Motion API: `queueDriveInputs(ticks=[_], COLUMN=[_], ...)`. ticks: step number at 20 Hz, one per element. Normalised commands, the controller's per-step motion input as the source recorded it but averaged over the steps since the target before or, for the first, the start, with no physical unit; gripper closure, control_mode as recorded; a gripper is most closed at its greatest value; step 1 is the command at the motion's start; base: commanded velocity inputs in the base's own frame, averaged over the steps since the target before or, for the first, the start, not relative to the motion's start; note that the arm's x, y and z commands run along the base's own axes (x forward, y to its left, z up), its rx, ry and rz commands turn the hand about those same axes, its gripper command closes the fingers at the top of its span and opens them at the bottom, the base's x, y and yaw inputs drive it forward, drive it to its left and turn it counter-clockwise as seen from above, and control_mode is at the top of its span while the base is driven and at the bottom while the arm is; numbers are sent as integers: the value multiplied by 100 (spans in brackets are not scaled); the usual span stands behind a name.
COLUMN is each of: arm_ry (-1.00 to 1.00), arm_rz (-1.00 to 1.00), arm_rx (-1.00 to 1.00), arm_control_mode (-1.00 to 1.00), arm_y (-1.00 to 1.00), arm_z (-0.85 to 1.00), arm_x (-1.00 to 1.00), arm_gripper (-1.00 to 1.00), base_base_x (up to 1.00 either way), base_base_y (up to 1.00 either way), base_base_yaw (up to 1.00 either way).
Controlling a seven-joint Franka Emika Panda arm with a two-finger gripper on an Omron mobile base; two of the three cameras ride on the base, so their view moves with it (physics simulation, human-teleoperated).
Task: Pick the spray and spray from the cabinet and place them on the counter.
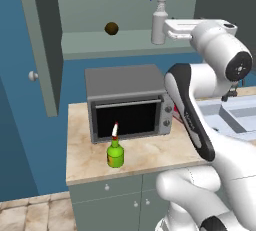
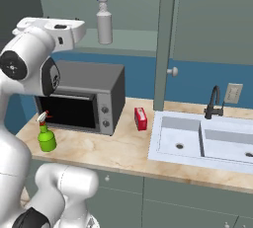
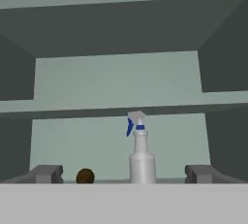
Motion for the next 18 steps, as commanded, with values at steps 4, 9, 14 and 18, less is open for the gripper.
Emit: queueDriveInputs(ticks=[4, 9, 14, 18], arm_ry=[3, 0, 0, -3], arm_rz=[1, 0, 0, 0], arm_rx=[0, 0, 0, 0], arm_control_mode=[-100, -100, -100, -100], arm_y=[-4, -7, -7, 0], arm_z=[3, 0, -2, -12], arm_x=[19, 12, 15, 20], arm_gripper=[-100, -100, -100, -100], base_base_x=[0, 0, 0, 0], base_base_y=[0, 0, 0, 0], base_base_yaw=[0, 0, 0, 0])
